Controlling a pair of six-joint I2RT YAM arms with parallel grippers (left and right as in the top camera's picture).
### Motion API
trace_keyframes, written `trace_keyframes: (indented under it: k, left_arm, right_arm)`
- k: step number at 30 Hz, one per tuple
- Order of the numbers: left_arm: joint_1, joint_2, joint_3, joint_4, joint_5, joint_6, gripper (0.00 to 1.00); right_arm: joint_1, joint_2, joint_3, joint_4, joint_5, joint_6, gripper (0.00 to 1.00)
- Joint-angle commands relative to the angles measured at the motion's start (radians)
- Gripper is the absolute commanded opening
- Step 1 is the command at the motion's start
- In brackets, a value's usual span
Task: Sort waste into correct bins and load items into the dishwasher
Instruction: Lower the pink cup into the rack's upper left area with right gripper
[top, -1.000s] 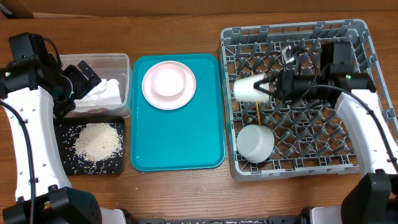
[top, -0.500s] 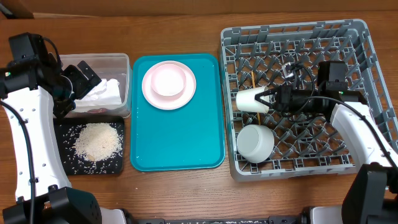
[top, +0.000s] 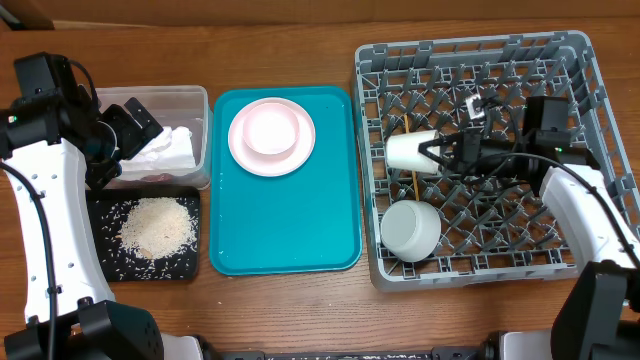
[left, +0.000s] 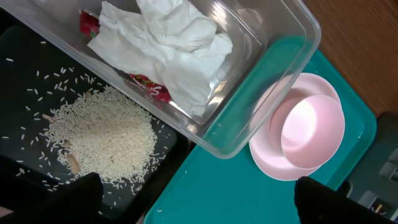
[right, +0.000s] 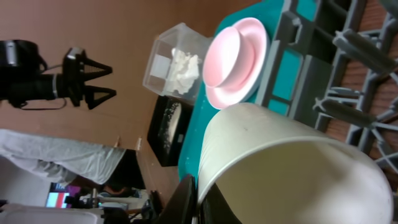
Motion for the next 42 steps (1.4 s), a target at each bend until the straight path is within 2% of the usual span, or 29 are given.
trace_keyframes:
  k: [1, 9, 23, 30, 36, 42]
  left_arm:
    - [0.003, -0.008, 0.021, 0.002, 0.006, 0.001, 1.0]
    - [0.003, -0.008, 0.021, 0.002, 0.006, 0.001, 1.0]
    - [0.003, -0.008, 0.021, 0.002, 0.006, 0.001, 1.0]
    - [0.003, -0.008, 0.021, 0.002, 0.006, 0.001, 1.0]
    - [0.003, -0.008, 0.021, 0.002, 0.006, 0.001, 1.0]
    - [0.003, -0.008, 0.021, 0.002, 0.006, 0.0, 1.0]
  right_arm:
    - [-0.002, 0.011, -0.003, 0.025, -0.118, -0.003, 0.04]
    - [-0.006, 0.027, -0.003, 0.035, -0.147, -0.003, 0.04]
    - [-0.006, 0.183, -0.048, 0.124, -0.147, -0.019, 0.04]
    - [-0.006, 0.183, -0.049, 0.124, -0.175, -0.019, 0.04]
    - [-0.008, 0.183, -0.049, 0.088, -0.034, -0.018, 0.04]
    - [-0.008, 0.183, -0.049, 0.079, -0.018, -0.018, 0.05]
